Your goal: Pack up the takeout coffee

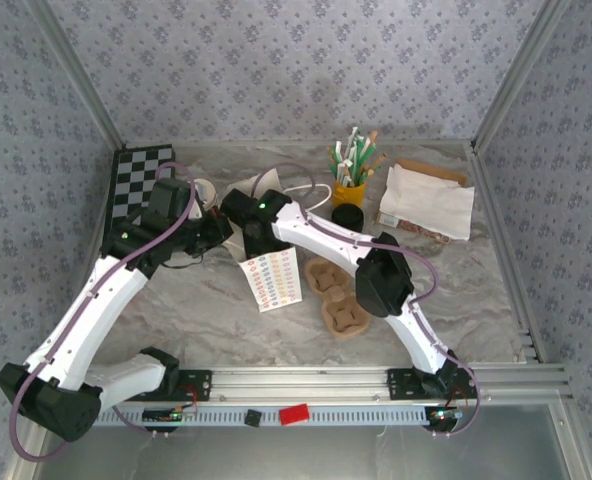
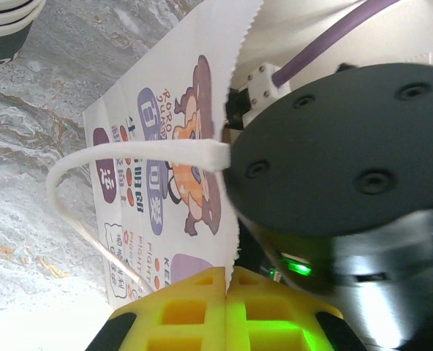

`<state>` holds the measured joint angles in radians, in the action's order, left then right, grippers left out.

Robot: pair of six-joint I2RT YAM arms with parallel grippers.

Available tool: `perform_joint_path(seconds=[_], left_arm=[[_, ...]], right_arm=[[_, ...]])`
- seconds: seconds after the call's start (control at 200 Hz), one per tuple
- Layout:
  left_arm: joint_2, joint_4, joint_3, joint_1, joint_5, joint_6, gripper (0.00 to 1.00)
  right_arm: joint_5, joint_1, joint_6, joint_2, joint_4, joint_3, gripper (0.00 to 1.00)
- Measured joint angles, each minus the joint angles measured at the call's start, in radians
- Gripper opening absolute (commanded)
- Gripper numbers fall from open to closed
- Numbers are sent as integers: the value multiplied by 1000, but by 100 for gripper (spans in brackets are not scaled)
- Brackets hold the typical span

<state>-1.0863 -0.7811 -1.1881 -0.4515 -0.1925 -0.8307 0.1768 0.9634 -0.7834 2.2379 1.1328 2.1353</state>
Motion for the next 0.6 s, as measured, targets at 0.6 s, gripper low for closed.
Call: perform_joint_path(seconds=[0.6], left_arm=[[-18,0,-11,0,-3,0,0]], right_arm=[[-32,-39,23,5,-87,-106,10]])
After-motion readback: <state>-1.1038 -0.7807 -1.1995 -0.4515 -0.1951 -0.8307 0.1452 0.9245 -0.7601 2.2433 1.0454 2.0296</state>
